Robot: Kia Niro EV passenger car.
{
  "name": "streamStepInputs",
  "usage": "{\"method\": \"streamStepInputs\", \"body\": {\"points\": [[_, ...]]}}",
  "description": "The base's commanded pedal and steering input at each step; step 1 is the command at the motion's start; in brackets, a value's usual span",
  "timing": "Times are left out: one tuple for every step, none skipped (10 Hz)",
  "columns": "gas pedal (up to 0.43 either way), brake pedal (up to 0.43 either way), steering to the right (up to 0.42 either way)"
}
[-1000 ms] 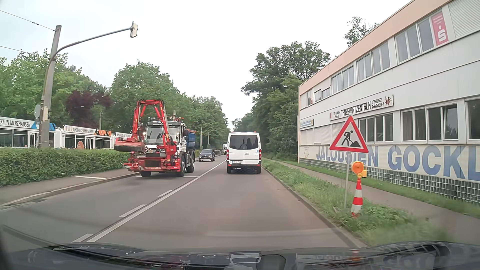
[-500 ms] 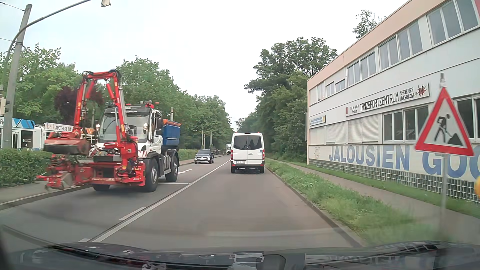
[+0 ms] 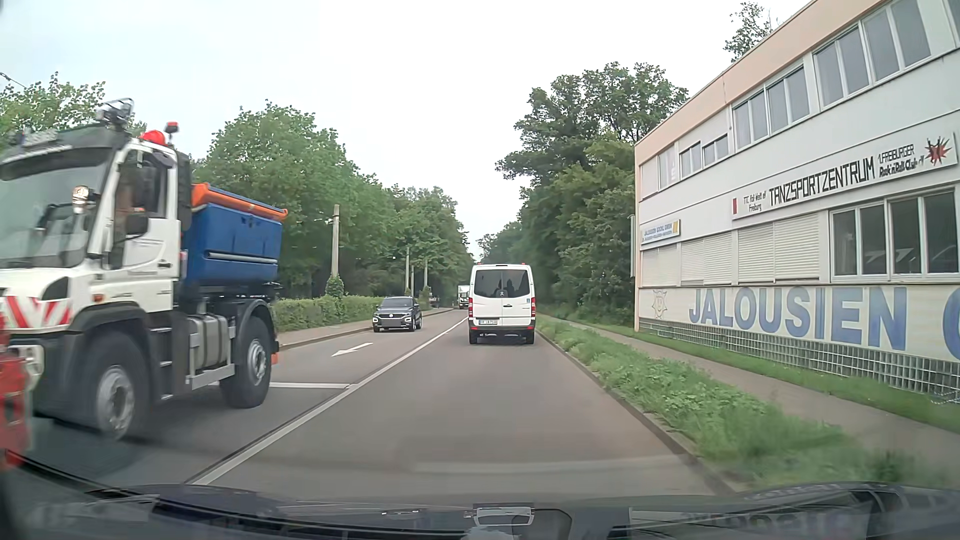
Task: Follow the waypoints while adhering to traffic rules and regulations
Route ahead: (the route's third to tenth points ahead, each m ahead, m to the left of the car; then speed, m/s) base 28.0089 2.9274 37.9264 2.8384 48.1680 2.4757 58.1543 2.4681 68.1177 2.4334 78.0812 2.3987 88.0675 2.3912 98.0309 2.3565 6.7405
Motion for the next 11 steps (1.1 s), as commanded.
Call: {"method": "streamStepInputs", "body": {"points": [[0.11,0.0,-0.008],[0.11,0.0,-0.008],[0.11,0.0,-0.007],[0.11,0.0,-0.006],[0.11,0.0,-0.005],[0.11,0.0,-0.004],[0.11,0.0,-0.003],[0.11,0.0,-0.002],[0.11,0.0,-0.002],[0.11,0.0,-0.002],[0.11,0.0,-0.001]]}}
